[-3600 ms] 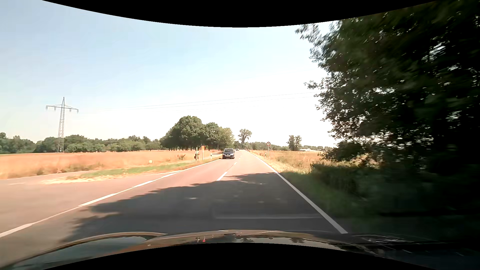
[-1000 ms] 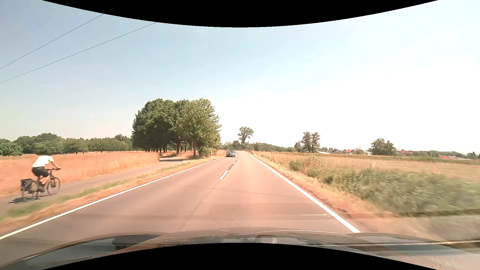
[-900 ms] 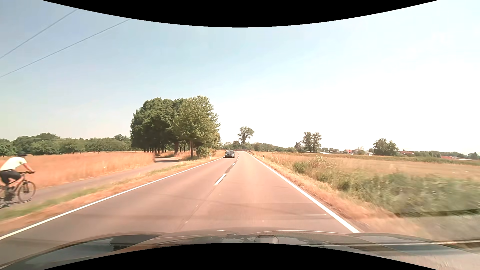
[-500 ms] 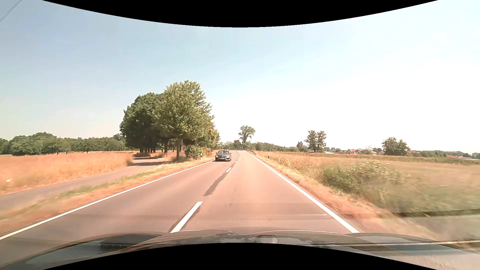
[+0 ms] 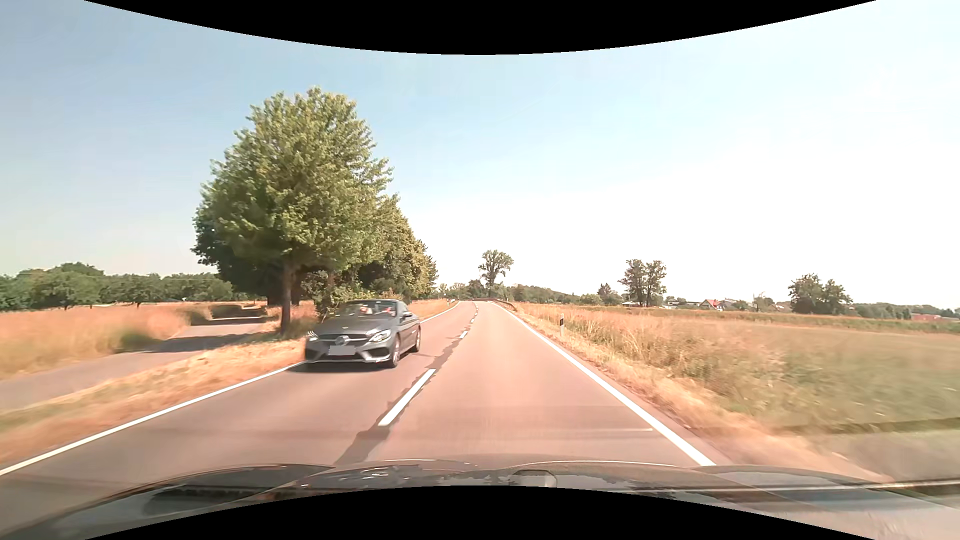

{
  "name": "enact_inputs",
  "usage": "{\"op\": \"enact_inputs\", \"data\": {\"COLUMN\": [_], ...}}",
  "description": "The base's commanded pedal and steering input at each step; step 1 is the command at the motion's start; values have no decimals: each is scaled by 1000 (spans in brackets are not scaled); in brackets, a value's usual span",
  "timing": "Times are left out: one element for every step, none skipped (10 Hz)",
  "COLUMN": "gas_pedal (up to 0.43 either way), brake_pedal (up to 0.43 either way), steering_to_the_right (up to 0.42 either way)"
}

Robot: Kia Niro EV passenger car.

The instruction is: Follow the waypoints while adhering to traffic rules and regulations

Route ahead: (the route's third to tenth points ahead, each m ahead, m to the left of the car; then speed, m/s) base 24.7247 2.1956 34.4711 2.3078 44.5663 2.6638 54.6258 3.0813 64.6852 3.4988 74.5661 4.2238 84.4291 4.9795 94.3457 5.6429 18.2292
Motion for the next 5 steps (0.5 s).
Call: {"op": "enact_inputs", "data": {"gas_pedal": [150,150,150,150,150], "brake_pedal": [0,0,0,0,0], "steering_to_the_right": [-2,-2,-2,-2,-3]}}
